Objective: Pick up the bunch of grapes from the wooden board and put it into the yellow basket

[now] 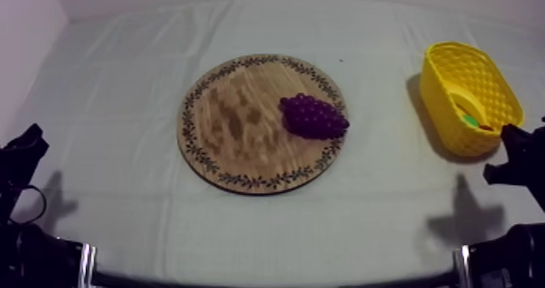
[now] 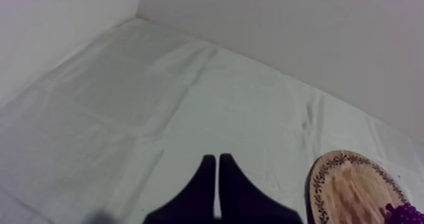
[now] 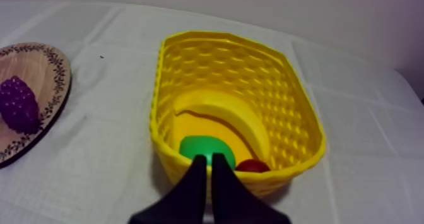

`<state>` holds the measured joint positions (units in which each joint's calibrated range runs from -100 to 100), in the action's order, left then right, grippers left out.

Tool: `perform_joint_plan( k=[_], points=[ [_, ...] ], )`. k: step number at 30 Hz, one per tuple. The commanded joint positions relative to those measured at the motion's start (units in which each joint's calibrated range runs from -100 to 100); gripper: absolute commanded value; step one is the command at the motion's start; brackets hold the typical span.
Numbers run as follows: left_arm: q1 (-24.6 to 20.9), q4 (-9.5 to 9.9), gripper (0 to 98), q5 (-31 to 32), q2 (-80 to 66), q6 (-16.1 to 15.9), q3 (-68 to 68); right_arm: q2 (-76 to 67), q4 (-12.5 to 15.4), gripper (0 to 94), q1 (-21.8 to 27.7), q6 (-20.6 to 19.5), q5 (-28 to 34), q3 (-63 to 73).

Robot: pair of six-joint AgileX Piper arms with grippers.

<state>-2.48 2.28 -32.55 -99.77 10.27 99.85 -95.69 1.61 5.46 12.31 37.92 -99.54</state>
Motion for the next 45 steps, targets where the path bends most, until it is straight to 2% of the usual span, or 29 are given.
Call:
perform_joint_plan(
  k=[1, 16, 21, 27, 32, 39, 45],
  points=[
    [-0.01, -0.01, 0.0, -0.03, 0.03, 0.01, 0.04, -0.06, -0.07, 0.3, -0.02, -0.52, -0.10, -0.02],
    [-0.01, -0.01, 0.0, -0.03, 0.03, 0.01, 0.04, -0.06, -0.07, 0.3, -0.11, 0.01, -0.10, -0.05],
    [-0.01, -0.01, 0.0, -0.03, 0.03, 0.01, 0.04, -0.01, -0.07, 0.5, -3.94, 1.12, 0.47, -0.06],
    [-0.01, -0.01, 0.0, -0.03, 0.03, 0.01, 0.04, -0.05, -0.11, 0.5, -9.33, -0.91, 0.89, -0.02],
    [-0.01, -0.01, 0.0, -0.03, 0.03, 0.01, 0.04, 0.54, -0.61, 0.4, -10.72, -1.60, 0.52, 1.16],
    [-0.01, -0.01, 0.0, -0.03, 0.03, 0.01, 0.04, 15.43, -2.43, 0.6, -12.26, -3.12, 0.72, 13.36],
    [-0.01, -0.01, 0.0, -0.03, 0.03, 0.01, 0.04, 33.61, -2.82, 0.6, -16.01, -3.68, 9.19, 35.00]
  ],
)
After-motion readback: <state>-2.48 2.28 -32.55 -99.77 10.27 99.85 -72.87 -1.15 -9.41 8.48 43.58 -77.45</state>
